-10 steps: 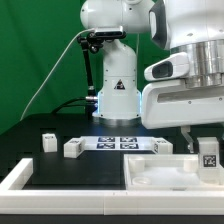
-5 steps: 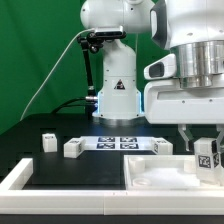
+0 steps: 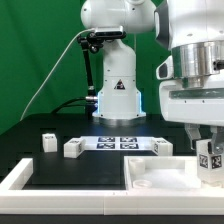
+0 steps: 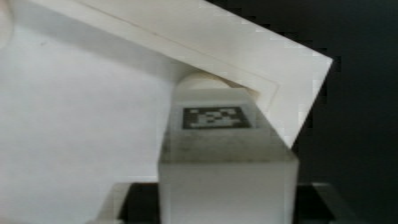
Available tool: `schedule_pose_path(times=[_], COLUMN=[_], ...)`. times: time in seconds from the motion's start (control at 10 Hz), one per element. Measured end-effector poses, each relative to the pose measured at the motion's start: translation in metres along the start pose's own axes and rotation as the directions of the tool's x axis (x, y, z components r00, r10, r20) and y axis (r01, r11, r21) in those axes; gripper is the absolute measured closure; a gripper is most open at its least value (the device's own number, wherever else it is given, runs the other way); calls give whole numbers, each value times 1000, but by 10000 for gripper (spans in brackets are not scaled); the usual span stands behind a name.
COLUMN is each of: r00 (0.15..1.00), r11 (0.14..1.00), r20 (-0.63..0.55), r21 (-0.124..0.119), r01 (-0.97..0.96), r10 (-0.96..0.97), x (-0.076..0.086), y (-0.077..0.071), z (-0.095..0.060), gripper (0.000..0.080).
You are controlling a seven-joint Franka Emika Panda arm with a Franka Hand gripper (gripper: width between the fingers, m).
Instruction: Assemble one leg
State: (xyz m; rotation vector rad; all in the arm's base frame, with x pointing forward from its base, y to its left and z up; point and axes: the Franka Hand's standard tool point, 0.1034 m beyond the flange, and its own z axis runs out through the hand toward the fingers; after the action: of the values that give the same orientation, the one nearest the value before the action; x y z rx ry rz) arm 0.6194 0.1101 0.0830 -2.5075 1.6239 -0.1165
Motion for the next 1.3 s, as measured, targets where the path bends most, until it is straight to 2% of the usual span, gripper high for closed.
schedule_pose_path(times=[0.2, 0.3, 0.5, 0.7, 0.8, 1.0, 1.2, 1.3], r00=[988, 963, 845, 671, 628, 430, 324, 323], r11=[988, 963, 845, 669, 627, 426, 321, 319], r20=[2, 5, 24, 43, 60, 85, 64, 65], r21=[1, -2, -23, -40, -42, -61, -54, -54], r01=[152, 270, 535, 742, 778, 902, 945, 946], r10=[-152, -270, -535, -741, -776, -899, -944, -944], x=[3, 4, -1, -3, -4, -4, 2, 1], y=[1, 0, -1, -4, -3, -5, -5, -5], z=[0, 0, 1, 4, 5, 7, 7, 7], gripper=[243, 175, 155, 150, 150, 150, 150, 150])
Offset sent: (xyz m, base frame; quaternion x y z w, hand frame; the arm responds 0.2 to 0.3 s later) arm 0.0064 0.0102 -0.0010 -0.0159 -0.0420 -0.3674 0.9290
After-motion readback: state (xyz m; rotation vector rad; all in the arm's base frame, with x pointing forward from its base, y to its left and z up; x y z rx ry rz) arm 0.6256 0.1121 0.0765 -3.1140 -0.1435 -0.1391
